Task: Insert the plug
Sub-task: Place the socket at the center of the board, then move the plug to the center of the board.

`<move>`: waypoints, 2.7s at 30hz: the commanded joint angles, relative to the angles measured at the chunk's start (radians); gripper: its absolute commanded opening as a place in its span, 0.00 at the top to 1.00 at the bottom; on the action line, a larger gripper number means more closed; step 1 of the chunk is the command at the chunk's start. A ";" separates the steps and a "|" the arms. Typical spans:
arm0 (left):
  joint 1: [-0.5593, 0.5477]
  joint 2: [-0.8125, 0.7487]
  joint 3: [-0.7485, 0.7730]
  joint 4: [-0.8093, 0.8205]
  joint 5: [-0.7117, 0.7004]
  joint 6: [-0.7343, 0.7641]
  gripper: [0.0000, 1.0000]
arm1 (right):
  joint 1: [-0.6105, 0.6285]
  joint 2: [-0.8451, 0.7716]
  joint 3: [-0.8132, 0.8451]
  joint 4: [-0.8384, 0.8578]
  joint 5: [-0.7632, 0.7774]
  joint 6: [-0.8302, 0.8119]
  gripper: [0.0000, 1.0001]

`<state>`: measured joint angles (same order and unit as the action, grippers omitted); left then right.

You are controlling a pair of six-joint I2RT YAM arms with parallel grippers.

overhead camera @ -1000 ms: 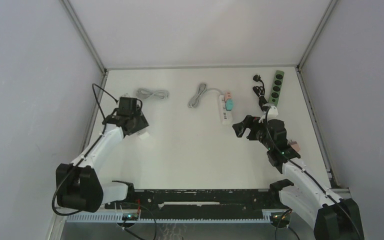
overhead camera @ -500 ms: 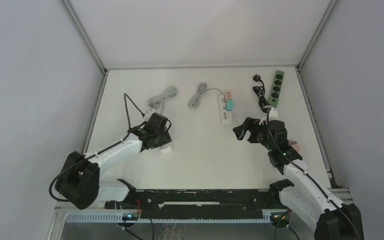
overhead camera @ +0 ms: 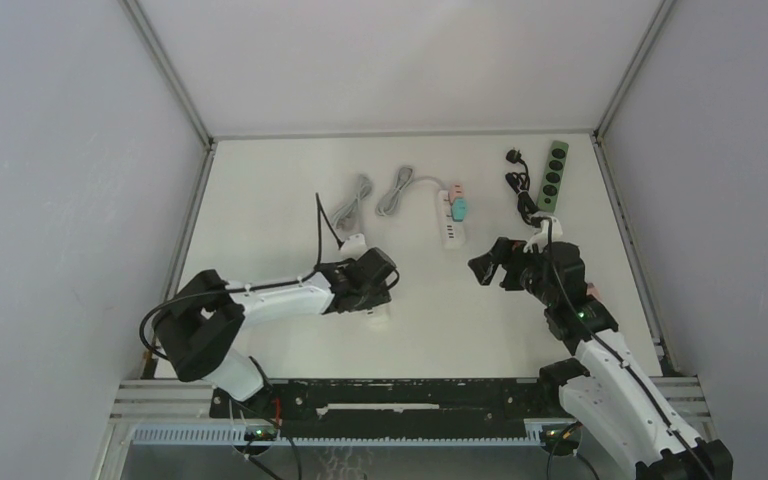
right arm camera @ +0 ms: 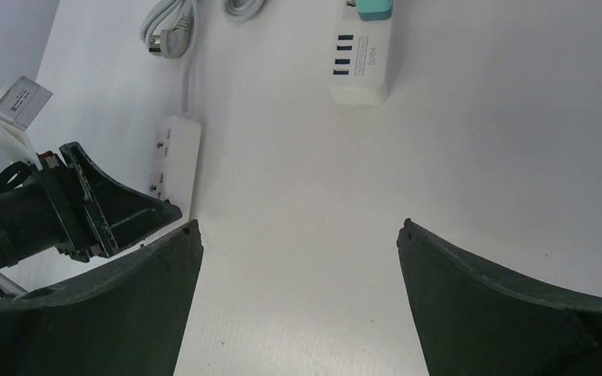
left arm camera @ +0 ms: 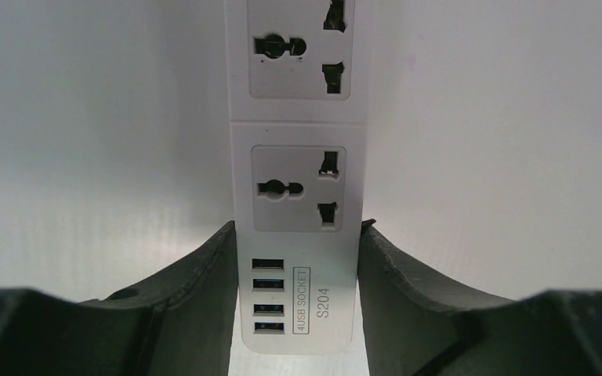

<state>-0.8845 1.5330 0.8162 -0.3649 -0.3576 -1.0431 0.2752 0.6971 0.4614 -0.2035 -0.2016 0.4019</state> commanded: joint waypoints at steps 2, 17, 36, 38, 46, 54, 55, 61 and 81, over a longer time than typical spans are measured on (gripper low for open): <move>-0.083 0.038 0.073 -0.032 0.006 -0.100 0.69 | -0.005 -0.016 0.050 -0.055 0.001 -0.019 0.00; -0.225 0.073 0.150 -0.018 0.016 -0.147 0.36 | -0.006 -0.055 0.098 -0.178 0.069 -0.039 0.00; -0.212 -0.250 0.149 -0.096 -0.057 0.071 0.01 | -0.011 0.022 0.194 -0.334 0.163 -0.009 0.00; -0.181 -0.321 0.131 -0.110 -0.040 0.118 0.00 | -0.014 0.025 0.208 -0.356 0.186 -0.008 0.00; 0.022 -0.567 0.160 -0.268 0.055 0.351 0.00 | -0.081 0.077 0.253 -0.431 0.244 0.001 0.00; 0.196 -0.735 0.197 -0.312 0.083 0.592 0.00 | -0.216 0.124 0.300 -0.510 0.247 0.007 0.00; 0.204 -0.749 0.193 -0.307 0.075 0.616 0.00 | -0.238 0.133 0.303 -0.516 0.243 0.006 0.00; 0.222 -0.821 0.146 -0.290 -0.051 0.739 0.00 | -0.394 0.202 0.308 -0.530 0.226 -0.002 0.00; 0.182 -0.933 0.059 -0.287 -0.248 0.757 0.00 | -0.575 0.504 0.308 -0.327 0.235 0.000 0.00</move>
<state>-0.6876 0.6140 0.8955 -0.6731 -0.5560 -0.3103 -0.2932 1.1793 0.7307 -0.6254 0.0216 0.3923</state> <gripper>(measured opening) 0.998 0.999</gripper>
